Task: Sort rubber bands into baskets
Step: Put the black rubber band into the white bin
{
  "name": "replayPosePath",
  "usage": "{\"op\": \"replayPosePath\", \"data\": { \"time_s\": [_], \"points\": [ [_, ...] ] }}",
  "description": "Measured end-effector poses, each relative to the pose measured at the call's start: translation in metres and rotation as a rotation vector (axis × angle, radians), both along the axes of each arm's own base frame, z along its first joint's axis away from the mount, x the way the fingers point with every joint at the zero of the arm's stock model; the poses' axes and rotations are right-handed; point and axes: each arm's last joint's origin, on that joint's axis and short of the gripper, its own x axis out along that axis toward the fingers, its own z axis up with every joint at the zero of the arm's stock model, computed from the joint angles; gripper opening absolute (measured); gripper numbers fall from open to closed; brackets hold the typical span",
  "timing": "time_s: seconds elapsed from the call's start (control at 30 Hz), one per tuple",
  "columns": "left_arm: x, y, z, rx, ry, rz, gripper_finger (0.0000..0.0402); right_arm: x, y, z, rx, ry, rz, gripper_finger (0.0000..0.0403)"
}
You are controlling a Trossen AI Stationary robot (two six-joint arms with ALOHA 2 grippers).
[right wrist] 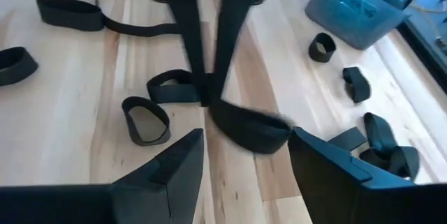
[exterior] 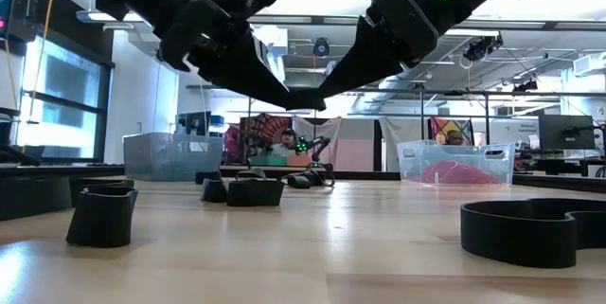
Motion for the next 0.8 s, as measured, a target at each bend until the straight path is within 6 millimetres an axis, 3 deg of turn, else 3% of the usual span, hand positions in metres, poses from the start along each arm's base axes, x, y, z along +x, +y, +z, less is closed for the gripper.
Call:
{"op": "replayPosePath", "data": {
  "time_s": [0.23, 0.43, 0.53, 0.7, 0.8],
  "points": [
    [-0.001, -0.005, 0.0, 0.008, 0.003, -0.041, 0.0001, -0.001, 0.003, 0.0, 0.004, 0.002, 0.016, 0.0199],
    [-0.001, -0.006, 0.001, 0.003, -0.004, -0.048, 0.0001, 0.001, 0.003, -0.001, 0.13, 0.033, 0.129, 0.0191],
    [0.001, -0.006, 0.003, -0.01, -0.026, -0.054, 0.0001, 0.001, 0.002, -0.001, 0.157, 0.037, 0.139, 0.0154],
    [0.002, -0.007, 0.005, -0.039, -0.044, -0.068, 0.0007, 0.001, 0.006, 0.001, 0.142, 0.018, 0.161, 0.003],
    [0.002, -0.007, 0.005, -0.038, -0.047, -0.065, 0.002, -0.002, 0.012, 0.005, 0.135, 0.007, 0.181, 0.0015]
  ]
}}
